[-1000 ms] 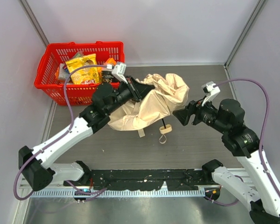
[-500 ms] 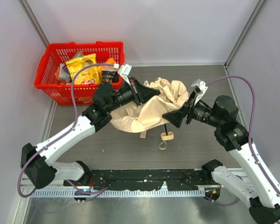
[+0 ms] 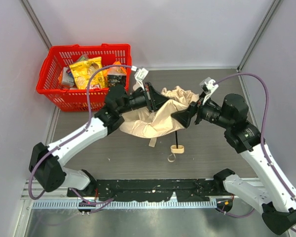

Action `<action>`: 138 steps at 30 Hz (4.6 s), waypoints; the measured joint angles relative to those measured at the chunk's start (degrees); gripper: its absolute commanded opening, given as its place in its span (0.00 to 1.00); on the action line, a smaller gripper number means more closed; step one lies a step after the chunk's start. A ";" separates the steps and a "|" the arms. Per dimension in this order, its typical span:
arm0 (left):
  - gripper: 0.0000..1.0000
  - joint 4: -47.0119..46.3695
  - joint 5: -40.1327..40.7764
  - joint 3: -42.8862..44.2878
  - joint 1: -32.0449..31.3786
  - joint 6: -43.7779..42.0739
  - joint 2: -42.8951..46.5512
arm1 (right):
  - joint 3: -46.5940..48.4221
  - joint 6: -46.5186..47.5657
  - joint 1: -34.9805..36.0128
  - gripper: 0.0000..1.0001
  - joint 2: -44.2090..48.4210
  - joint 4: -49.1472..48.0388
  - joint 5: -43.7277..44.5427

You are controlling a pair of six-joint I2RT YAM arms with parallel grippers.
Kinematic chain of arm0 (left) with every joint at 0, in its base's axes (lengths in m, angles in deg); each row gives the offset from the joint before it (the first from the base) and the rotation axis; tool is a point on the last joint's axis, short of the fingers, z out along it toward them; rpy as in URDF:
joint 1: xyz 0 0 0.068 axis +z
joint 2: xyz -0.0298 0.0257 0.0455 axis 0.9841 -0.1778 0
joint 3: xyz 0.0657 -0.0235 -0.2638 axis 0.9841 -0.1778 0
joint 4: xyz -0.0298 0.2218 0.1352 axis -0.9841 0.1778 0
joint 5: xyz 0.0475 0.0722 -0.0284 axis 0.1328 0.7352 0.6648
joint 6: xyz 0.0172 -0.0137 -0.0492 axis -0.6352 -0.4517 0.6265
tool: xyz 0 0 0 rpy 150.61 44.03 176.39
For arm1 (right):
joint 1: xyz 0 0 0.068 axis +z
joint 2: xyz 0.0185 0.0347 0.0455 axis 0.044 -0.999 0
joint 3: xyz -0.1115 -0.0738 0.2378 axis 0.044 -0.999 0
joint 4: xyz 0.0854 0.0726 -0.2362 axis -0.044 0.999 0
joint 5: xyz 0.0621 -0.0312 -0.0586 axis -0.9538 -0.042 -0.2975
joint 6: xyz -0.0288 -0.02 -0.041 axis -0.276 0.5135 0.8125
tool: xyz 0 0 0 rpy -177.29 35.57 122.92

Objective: Put away the umbrella

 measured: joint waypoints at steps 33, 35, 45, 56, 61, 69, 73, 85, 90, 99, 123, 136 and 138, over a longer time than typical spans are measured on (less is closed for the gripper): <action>0.98 -4.59 -14.80 0.22 1.79 5.01 5.77 | -15.28 -4.79 2.34 0.01 4.68 -26.97 -14.43; 0.92 3.39 -10.75 1.51 3.26 0.39 10.78 | -17.33 -2.60 2.56 0.01 7.39 -24.59 -14.53; 1.00 32.35 3.15 4.39 5.53 -18.01 28.85 | -23.15 3.69 2.58 0.01 14.95 -20.87 -14.56; 0.78 40.50 4.13 -7.34 5.53 -18.51 23.37 | -19.91 4.87 2.60 0.01 15.39 -18.27 -15.28; 0.25 29.94 -1.29 -8.09 5.38 -11.13 18.45 | -18.75 5.20 2.60 0.01 15.28 -17.62 -15.45; 0.00 10.88 -4.74 -0.22 -4.74 -3.98 6.40 | -16.90 5.29 2.54 0.01 13.77 -17.38 -13.84; 0.25 6.05 -5.40 3.82 -6.67 -3.43 2.38 | -14.19 5.18 2.08 0.01 14.34 -16.04 -10.54; 0.99 23.50 9.35 5.57 -5.07 -11.61 14.49 | -12.57 3.37 2.47 0.01 15.76 -9.11 0.48; 0.88 32.98 20.96 5.53 -4.24 -12.35 25.33 | -12.28 2.78 2.49 0.01 16.46 -5.60 9.90; 0.86 29.27 26.32 -6.14 -4.31 6.05 30.99 | -12.26 -0.35 2.49 0.01 16.37 -8.83 25.27; 0.44 -9.99 27.34 -13.66 -10.69 26.29 6.62 | -12.26 -0.76 2.49 0.01 14.97 -14.43 30.69; 0.00 -7.10 28.55 -20.06 -10.62 22.43 14.60 | -12.26 -1.16 2.51 0.01 15.43 -14.29 36.17; 0.00 -3.85 29.46 -22.67 -10.40 20.02 17.77 | -12.24 -0.85 2.86 0.01 15.98 -13.86 35.89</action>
